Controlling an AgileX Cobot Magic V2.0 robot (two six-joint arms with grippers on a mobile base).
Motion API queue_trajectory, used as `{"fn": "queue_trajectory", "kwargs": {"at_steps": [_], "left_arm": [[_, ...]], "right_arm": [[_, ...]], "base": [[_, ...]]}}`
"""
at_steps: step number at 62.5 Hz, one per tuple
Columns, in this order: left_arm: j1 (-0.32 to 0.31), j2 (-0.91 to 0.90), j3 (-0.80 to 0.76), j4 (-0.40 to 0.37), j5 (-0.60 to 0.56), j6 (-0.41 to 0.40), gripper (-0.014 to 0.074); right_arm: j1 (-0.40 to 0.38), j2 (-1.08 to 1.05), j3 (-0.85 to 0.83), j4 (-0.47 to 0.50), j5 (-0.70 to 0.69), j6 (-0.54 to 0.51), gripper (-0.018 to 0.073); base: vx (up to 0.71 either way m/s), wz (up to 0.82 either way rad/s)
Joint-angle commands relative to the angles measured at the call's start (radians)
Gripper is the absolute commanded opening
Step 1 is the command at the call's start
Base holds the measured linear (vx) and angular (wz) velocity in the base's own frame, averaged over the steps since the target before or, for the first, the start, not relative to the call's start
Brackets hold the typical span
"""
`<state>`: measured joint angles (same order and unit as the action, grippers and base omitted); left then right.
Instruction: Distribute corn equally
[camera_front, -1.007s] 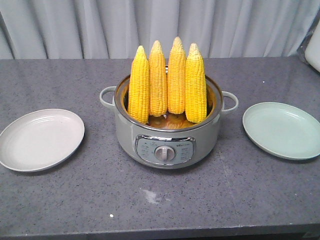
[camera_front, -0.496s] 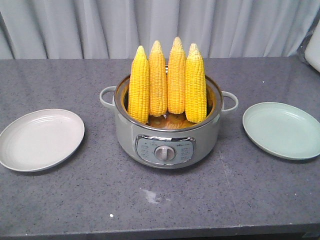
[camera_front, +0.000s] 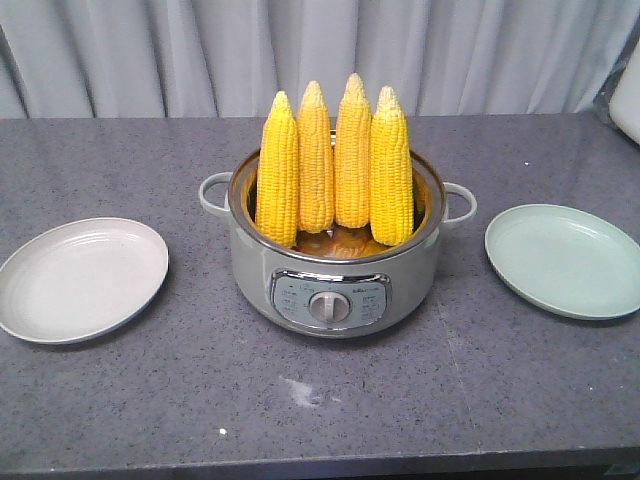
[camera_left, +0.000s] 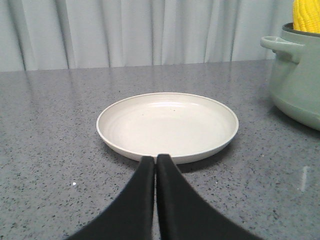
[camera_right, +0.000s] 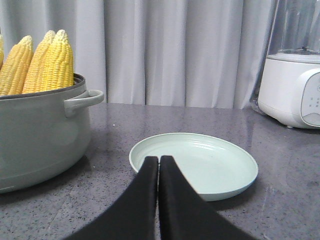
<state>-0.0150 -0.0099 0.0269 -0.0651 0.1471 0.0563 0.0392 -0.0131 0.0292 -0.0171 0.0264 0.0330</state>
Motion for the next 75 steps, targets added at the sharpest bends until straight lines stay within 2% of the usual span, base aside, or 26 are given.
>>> {"fn": "queue_trajectory", "kwargs": {"at_steps": [1,22,29,34,38,45,48,52,59,70,75], "left_arm": [[0.0,-0.017,0.003,-0.002,-0.078,-0.011,-0.0007],[0.0,-0.017,0.003,-0.002,-0.08,-0.011,-0.0007],[0.0,-0.017,-0.001,-0.006,-0.097,-0.03,-0.0007],[0.0,-0.017,-0.004,-0.017,-0.117,-0.098,-0.0007],[0.0,-0.017,-0.004,-0.052,-0.133,-0.168,-0.0007],[0.0,-0.017,-0.004,-0.172,-0.159,-0.348,-0.0007],[0.0,-0.017,-0.004,-0.23,-0.161,-0.427,-0.0007],[0.0,-0.017,-0.004,-0.274,-0.159,-0.488,-0.0007],[0.0,-0.017,-0.004,-0.272,-0.158,-0.508,-0.0007],[0.0,-0.017,-0.004,-0.276,-0.156,-0.51,-0.0007],[0.0,-0.017,-0.004,-0.32,-0.164,-0.521,-0.0007]], "right_arm": [[-0.006,-0.004,0.008,-0.011,-0.072,-0.008,-0.0004],[-0.006,-0.004,0.008,-0.01,-0.074,-0.007,-0.0004],[-0.006,-0.004,0.008,0.023,-0.081,0.038,-0.0004],[-0.006,-0.004,0.008,0.102,-0.081,0.125,-0.0004],[-0.006,-0.004,0.008,0.217,-0.081,0.225,-0.0004],[-0.006,-0.004,0.008,0.418,-0.08,0.41,-0.0004],[-0.006,-0.004,0.008,0.498,-0.08,0.457,-0.0004],[-0.006,-0.004,0.008,0.578,-0.08,0.493,-0.0004],[-0.006,-0.004,0.008,0.655,-0.081,0.488,-0.0004],[-0.006,-0.004,0.008,0.655,-0.088,0.488,-0.0004],[-0.006,-0.004,0.008,0.655,-0.126,0.488,-0.0004]], "base": [[0.0,0.0],[0.0,0.0],[0.0,0.0],[0.0,0.0],[0.0,0.0],[0.0,0.0],[0.0,0.0],[0.0,0.0],[0.0,0.0],[0.0,0.0],[0.0,0.0]]}}
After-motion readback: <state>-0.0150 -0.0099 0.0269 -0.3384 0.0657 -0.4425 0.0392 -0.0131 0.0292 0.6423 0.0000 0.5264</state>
